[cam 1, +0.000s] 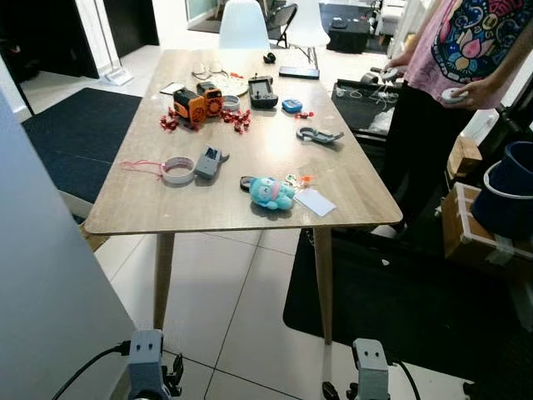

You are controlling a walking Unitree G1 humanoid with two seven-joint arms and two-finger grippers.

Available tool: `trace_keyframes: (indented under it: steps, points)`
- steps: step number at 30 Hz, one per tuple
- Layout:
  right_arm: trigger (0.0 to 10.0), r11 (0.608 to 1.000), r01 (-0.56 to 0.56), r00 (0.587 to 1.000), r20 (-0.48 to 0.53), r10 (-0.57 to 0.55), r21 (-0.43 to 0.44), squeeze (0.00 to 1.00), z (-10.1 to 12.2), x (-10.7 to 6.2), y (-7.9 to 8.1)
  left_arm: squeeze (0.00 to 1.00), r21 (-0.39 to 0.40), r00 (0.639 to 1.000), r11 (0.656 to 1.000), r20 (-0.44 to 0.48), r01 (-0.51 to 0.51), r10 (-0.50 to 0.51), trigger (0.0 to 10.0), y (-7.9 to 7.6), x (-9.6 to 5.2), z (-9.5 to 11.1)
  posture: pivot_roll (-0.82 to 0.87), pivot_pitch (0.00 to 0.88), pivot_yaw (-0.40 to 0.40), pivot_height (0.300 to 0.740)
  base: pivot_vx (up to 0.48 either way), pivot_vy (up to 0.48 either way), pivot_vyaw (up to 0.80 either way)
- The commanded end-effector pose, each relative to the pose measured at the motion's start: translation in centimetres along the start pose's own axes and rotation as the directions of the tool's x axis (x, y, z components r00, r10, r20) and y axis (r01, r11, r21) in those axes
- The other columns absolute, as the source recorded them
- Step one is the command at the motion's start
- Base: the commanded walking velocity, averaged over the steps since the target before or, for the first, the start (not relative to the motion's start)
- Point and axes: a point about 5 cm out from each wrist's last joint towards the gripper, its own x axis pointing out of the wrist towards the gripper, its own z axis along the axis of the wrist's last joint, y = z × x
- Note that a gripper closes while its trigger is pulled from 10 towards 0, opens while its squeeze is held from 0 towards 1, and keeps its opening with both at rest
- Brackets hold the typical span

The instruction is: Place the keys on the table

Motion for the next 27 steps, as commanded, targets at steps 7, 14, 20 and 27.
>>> trace_keyframes:
  steps: [7, 14, 20, 27]
  points:
    - [10.0, 0.999, -0.022, 1.0, -0.015, 0.022, -0.048, 0.0, -0.22, -0.03, 0.16, 0.0, 0.003, 1.0, 1.0, -0.011, -0.011, 0.011, 10.0, 0.12, -0.21, -0.36, 0.05, 0.047, -0.021, 0.74, 0.0, 0.0, 0.66]
    - [10.0, 0.997, -0.035, 0.999, -0.019, 0.033, -0.075, 0.0, -0.23, 0.01, 0.38, 0.0, 0.007, 1.0, 1.0, -0.011, -0.011, 0.012, 10.0, 0.08, -0.14, -0.29, 0.05, 0.046, -0.019, 0.74, 0.0, 0.0, 0.8]
    - [10.0, 0.995, -0.04, 0.999, -0.018, 0.039, -0.088, 0.0, -0.19, 0.05, 0.55, 0.0, 0.008, 1.0, 1.0, -0.011, -0.012, 0.012, 10.0, 0.05, -0.07, -0.21, 0.05, 0.049, -0.019, 0.74, 0.0, 0.0, 0.8]
    - [10.0, 0.995, -0.043, 0.999, -0.015, 0.042, -0.092, 0.0, -0.09, 0.07, 0.57, 0.0, 0.01, 1.0, 1.0, -0.011, -0.012, 0.012, 10.0, 0.03, -0.07, -0.22, 0.05, 0.048, -0.018, 0.74, 0.0, 0.0, 0.8]
